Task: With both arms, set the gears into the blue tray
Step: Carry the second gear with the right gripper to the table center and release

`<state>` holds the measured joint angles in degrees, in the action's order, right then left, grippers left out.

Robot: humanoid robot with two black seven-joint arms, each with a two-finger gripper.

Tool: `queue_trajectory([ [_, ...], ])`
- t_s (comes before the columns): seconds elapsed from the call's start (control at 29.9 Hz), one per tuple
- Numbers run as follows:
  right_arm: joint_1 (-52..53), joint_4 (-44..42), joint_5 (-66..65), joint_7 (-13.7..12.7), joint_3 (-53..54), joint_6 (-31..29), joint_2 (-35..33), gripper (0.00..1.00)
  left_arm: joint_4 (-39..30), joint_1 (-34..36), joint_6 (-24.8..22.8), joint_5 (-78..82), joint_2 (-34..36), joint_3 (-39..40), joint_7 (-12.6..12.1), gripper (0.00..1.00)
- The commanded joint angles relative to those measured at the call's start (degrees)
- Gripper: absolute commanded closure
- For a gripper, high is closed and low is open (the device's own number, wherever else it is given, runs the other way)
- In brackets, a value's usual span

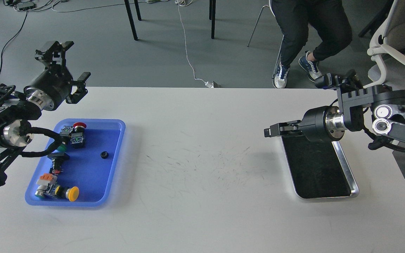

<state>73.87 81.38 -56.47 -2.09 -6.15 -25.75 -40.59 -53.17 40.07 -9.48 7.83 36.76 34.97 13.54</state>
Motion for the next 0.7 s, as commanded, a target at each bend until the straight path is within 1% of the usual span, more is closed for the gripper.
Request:
queue_trajectory([
  [0.0,2.2,-2.5,2.4,0.4,-2.2,3.9,9.0,0.98,0.0,0.1,0.1,0.0,0.0,0.0,0.0,0.02],
  [0.13,2.1,-7.1,4.2,0.5,-3.5,7.9,18.4,0.98,0.0,0.2,0.3,0.0,0.2,0.1,0.0,0.02],
  [0.4,0.3,-19.1,4.1,0.4,-7.6,11.1,34.9,0.98,-0.2,0.4,0.2,0.0,0.3,0.3,0.0,0.02],
  [0.47,-0.4,-23.6,4.2,0.4,-8.2,11.3,39.2,0.98,-0.3,0.4,0.2,0.0,0.2,0.3,0.0,0.02],
  [0.5,-1.1,-25.8,4.2,0.4,-8.2,11.3,40.6,0.98,-0.3,0.4,0.2,0.0,0.2,0.3,0.0,0.02],
  [0.67,-3.7,-32.0,4.2,0.4,-8.2,12.9,40.6,0.98,-0.4,0.5,0.2,0.0,0.1,0.4,0.0,0.02],
])
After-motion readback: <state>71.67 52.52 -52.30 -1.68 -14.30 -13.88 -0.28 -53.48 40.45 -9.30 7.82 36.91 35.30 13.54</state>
